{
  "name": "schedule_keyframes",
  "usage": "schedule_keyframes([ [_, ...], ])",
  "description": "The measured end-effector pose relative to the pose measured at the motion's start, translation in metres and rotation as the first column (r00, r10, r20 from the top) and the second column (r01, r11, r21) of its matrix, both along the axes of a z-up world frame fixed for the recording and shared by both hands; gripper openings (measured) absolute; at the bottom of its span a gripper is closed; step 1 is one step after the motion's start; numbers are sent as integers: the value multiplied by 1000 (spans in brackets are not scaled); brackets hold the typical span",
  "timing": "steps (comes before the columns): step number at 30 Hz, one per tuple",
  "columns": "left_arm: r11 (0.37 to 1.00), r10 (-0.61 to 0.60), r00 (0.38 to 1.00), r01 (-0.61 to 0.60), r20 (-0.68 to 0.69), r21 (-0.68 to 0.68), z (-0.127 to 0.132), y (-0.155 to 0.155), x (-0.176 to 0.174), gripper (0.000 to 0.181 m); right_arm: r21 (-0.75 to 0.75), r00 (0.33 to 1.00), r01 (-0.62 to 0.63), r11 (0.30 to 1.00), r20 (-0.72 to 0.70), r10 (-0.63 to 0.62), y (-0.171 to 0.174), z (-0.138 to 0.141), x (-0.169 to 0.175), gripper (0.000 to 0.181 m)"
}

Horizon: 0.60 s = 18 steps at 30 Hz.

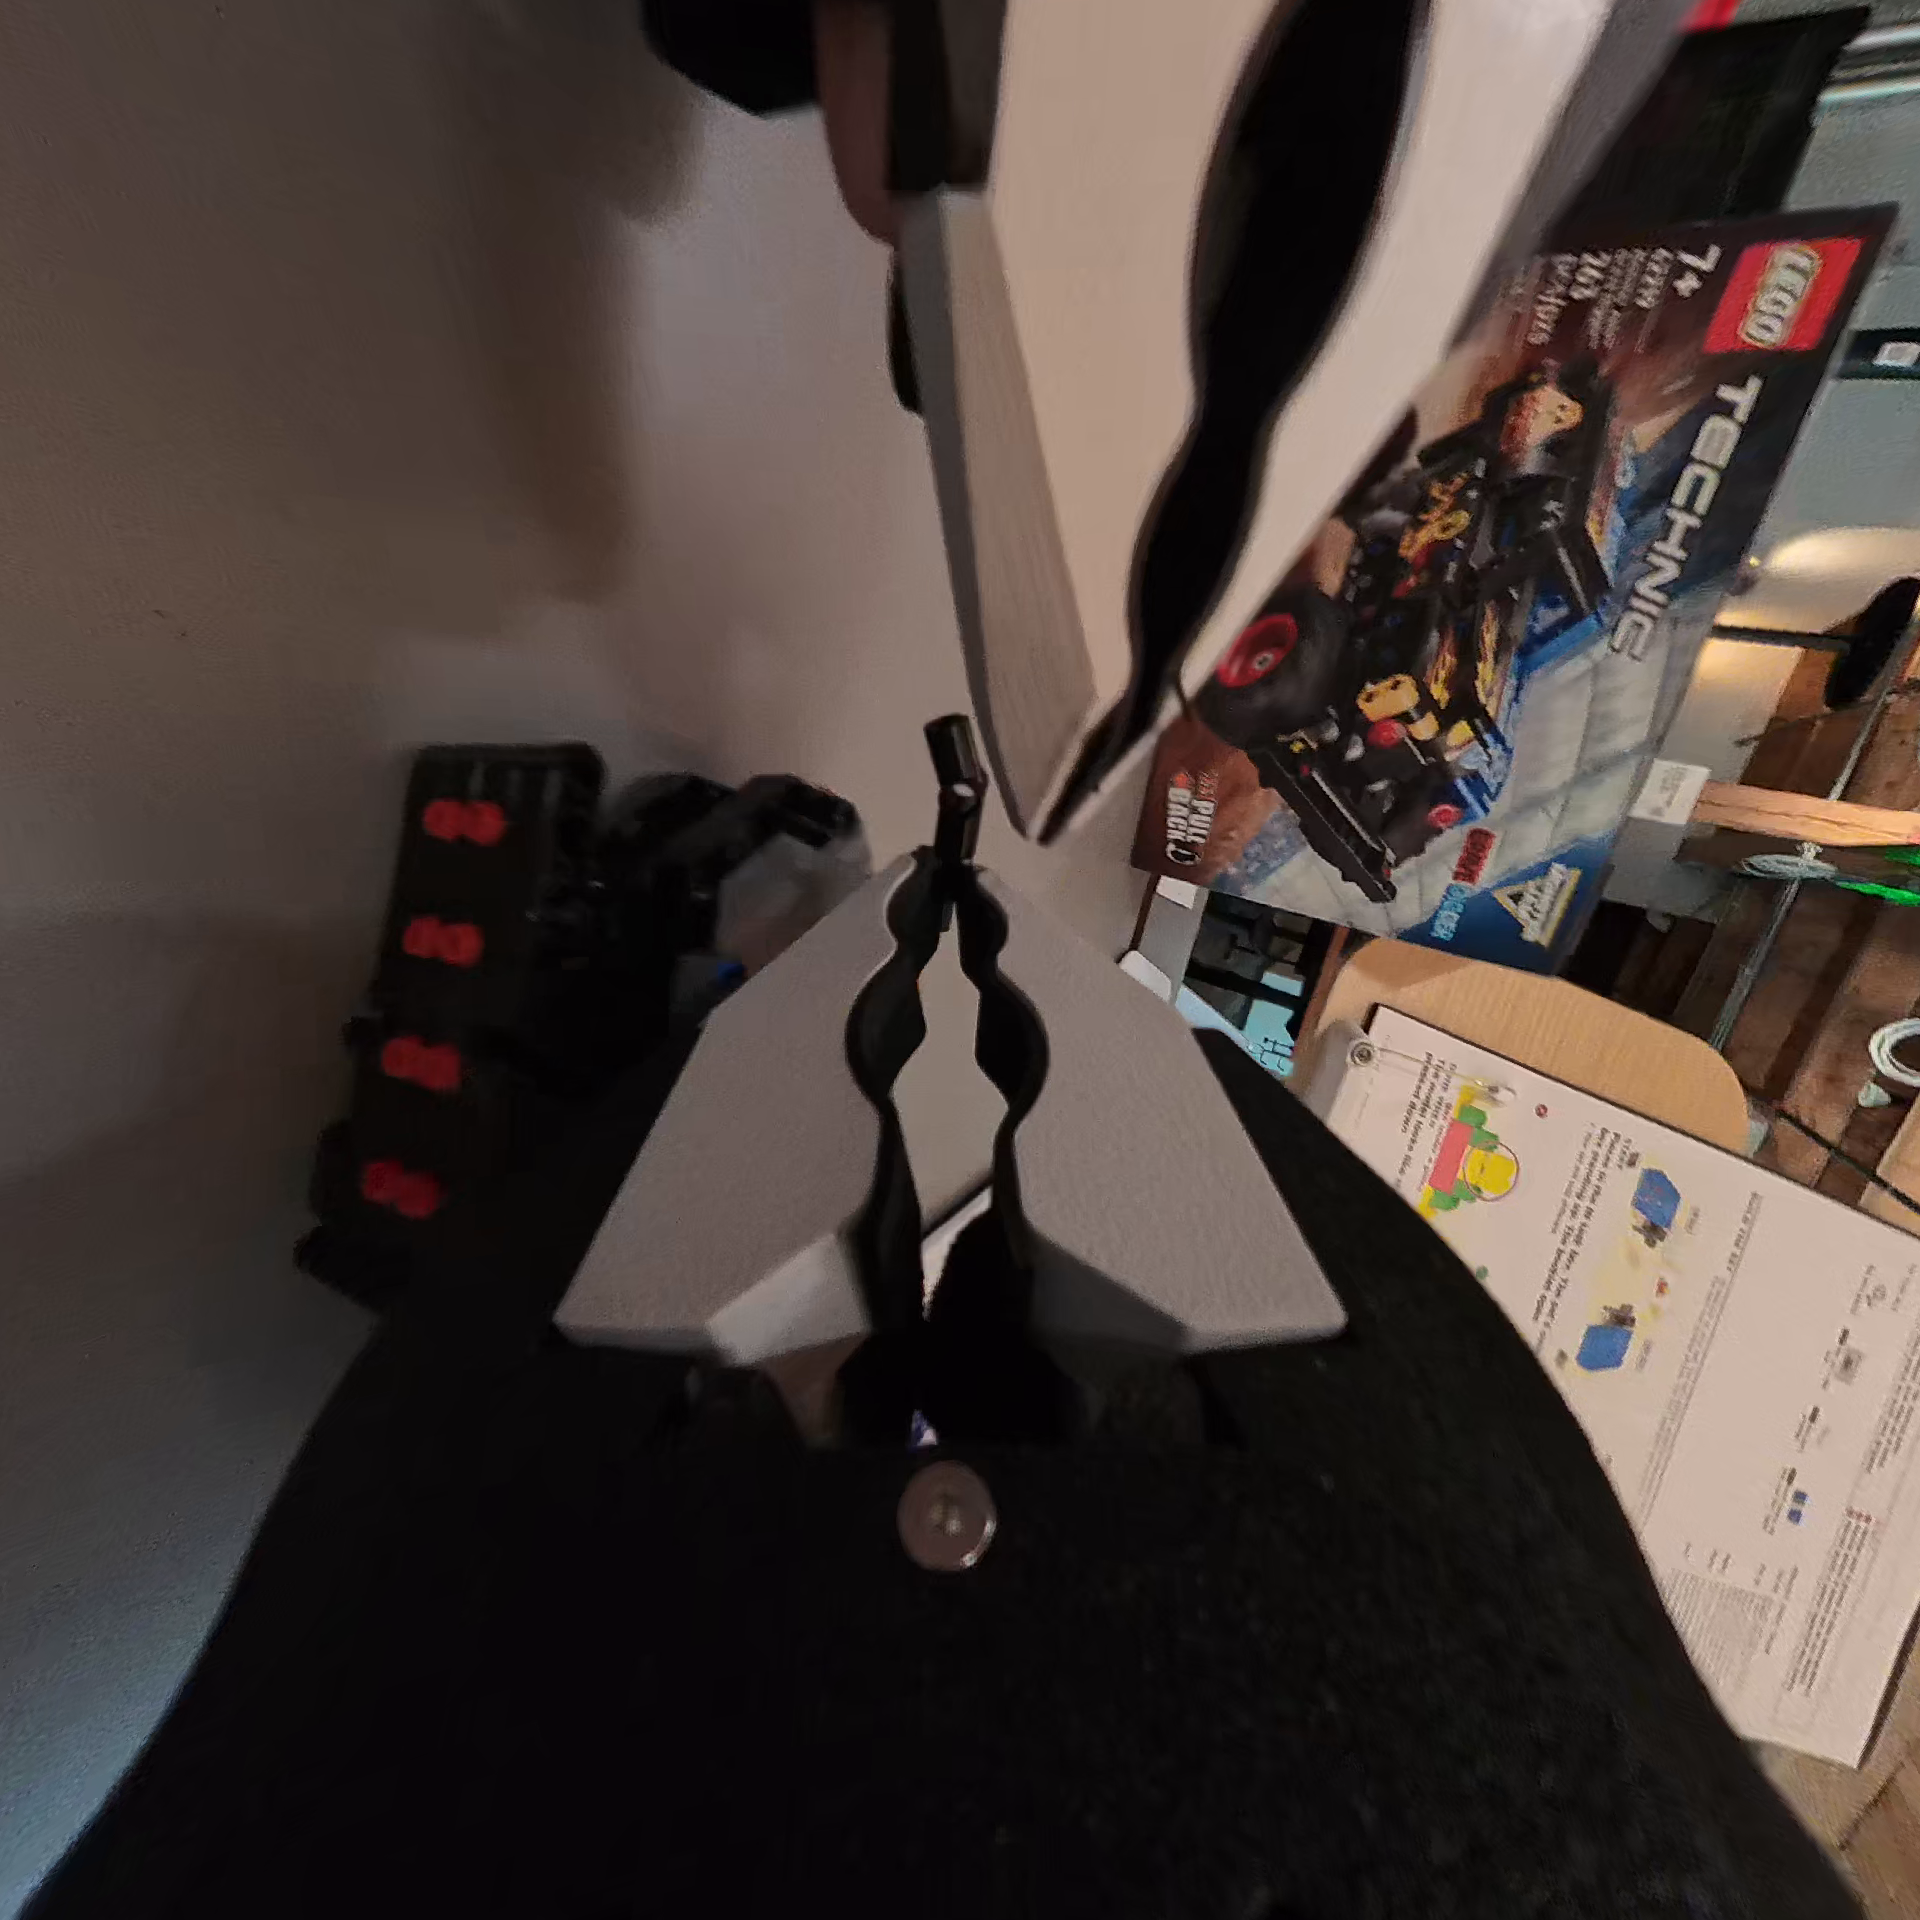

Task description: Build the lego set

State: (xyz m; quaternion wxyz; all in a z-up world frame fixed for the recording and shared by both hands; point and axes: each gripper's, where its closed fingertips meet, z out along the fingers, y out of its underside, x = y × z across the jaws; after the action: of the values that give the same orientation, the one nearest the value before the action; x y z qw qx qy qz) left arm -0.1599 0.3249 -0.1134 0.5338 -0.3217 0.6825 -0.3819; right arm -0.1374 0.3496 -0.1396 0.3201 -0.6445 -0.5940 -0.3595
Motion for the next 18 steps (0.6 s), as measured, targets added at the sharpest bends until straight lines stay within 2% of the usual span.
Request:
schedule_keyframes([
  [5,991,41,998,-33,56,-133,16,16,-3,1,163,989,-16,986,-143,39,3,43,3,3],
  [8,972,53,996,-35,72,-233,24,27,-5,1,222,983,-39,974,-166,78,2,56,-3,3],
  [12,956,47,996,-22,80,-293,28,33,-8,0,239,982,-63,969,-161,103,4,51,-10,3],
  [18,971,41,996,-22,76,-236,24,27,-7,2,223,982,-37,974,-170,76,9,43,-4,3],
])
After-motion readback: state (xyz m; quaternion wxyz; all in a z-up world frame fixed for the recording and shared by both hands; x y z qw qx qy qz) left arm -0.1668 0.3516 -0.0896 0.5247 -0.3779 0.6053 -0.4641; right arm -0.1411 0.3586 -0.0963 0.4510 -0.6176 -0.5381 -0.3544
